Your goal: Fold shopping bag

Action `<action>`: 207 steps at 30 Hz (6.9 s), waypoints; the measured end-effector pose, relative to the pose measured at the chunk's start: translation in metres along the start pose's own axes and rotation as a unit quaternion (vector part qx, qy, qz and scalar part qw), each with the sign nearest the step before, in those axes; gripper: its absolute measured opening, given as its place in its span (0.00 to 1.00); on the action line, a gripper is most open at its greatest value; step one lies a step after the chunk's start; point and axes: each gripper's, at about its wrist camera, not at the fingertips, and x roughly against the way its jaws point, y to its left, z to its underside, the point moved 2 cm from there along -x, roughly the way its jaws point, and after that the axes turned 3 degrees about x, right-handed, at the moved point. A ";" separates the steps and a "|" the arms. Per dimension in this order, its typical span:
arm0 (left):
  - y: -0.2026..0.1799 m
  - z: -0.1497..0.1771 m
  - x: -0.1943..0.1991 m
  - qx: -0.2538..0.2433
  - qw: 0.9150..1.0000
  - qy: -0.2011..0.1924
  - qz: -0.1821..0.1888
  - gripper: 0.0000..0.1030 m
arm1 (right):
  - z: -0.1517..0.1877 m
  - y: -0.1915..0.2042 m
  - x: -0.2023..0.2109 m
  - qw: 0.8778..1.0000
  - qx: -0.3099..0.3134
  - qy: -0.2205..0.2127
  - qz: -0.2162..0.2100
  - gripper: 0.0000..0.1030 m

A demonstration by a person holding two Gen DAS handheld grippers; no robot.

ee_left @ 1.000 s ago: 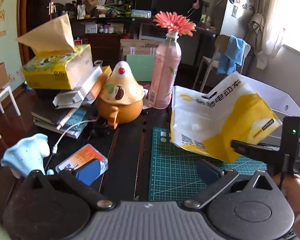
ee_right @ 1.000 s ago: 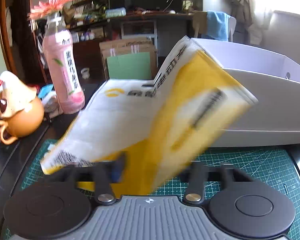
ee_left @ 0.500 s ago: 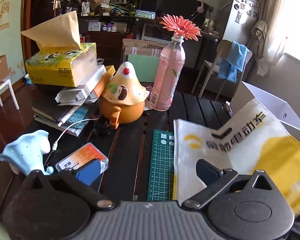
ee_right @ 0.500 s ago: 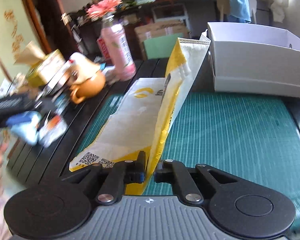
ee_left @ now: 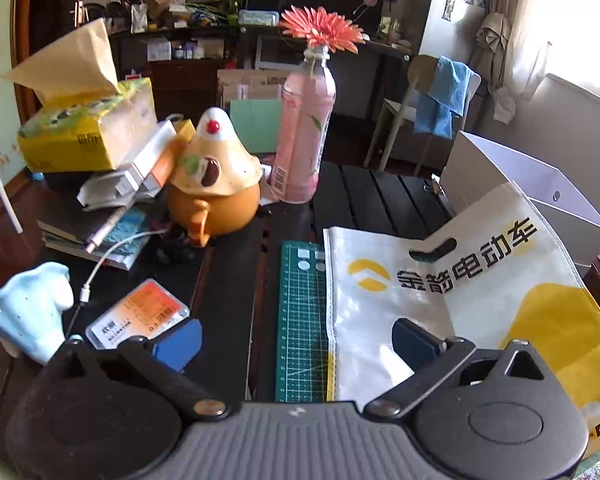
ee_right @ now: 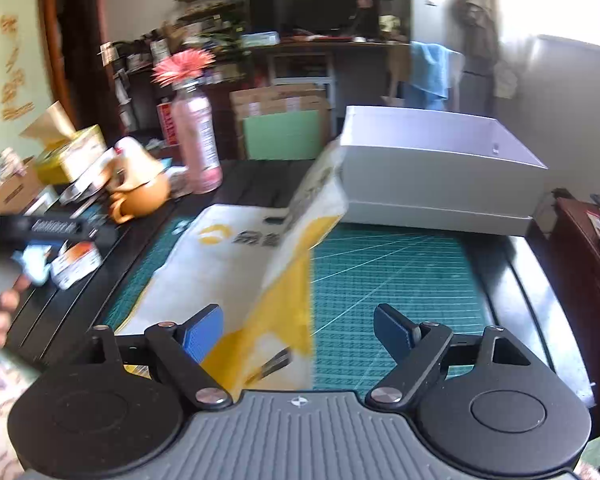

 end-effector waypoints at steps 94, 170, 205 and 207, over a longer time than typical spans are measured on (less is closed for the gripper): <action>-0.029 0.020 -0.098 0.075 0.961 0.203 0.174 0.56 | -0.031 -0.002 -0.186 0.970 -0.048 0.192 -0.141 0.08; -0.053 -0.005 -0.131 -0.013 0.969 0.181 0.166 0.33 | 0.067 0.153 -0.043 0.826 0.548 0.070 -0.109 0.53; -0.033 -0.022 -0.067 -0.120 0.987 0.069 0.082 0.40 | 0.022 0.146 -0.034 0.863 0.501 0.045 -0.055 0.10; -0.028 -0.025 -0.047 -0.158 0.983 0.039 0.082 0.41 | 0.017 0.141 -0.028 0.868 0.490 0.047 -0.063 0.10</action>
